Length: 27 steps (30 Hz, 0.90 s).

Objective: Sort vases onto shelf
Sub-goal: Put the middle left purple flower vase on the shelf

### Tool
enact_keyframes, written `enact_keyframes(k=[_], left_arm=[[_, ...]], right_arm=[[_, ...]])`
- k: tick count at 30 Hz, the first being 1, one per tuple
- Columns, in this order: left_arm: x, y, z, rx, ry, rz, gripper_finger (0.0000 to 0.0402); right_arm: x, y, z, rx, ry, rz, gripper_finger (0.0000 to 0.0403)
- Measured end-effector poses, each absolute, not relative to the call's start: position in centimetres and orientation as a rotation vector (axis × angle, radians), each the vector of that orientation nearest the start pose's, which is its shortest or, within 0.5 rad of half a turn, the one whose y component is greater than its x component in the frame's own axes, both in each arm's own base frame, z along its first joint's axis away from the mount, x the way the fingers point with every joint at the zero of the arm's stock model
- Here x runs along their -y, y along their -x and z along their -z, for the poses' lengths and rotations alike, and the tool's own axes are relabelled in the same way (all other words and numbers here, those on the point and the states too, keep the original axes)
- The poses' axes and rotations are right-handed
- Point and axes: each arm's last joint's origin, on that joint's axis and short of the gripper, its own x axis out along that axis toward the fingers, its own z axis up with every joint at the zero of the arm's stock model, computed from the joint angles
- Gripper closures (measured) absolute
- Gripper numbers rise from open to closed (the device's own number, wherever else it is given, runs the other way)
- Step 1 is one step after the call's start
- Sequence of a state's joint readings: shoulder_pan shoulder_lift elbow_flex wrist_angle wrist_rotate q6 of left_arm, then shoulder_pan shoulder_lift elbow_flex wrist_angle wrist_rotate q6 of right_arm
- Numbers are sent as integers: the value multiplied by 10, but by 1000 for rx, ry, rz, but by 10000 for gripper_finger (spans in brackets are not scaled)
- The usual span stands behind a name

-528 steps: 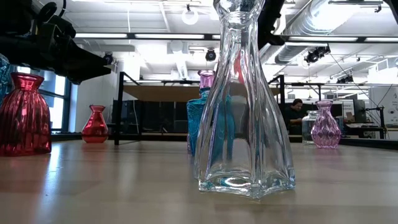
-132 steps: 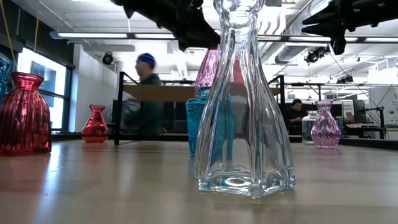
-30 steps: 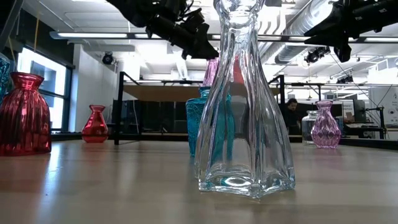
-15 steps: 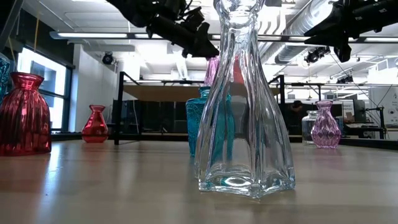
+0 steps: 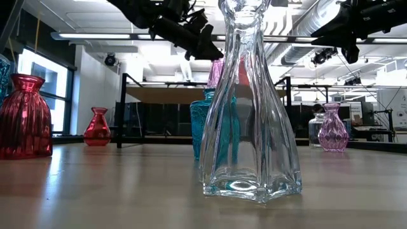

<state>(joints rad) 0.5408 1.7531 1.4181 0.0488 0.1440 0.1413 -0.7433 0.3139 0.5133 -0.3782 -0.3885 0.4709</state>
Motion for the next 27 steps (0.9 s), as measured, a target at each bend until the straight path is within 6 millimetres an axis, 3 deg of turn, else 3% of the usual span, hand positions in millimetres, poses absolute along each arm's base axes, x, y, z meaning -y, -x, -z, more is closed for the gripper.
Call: enact_keyframes(k=[27], left_arm=[[-211,-356,-309,-300,-31,-364,291]], right_arm=[[53,-74,-276,-66,-561,384,334]])
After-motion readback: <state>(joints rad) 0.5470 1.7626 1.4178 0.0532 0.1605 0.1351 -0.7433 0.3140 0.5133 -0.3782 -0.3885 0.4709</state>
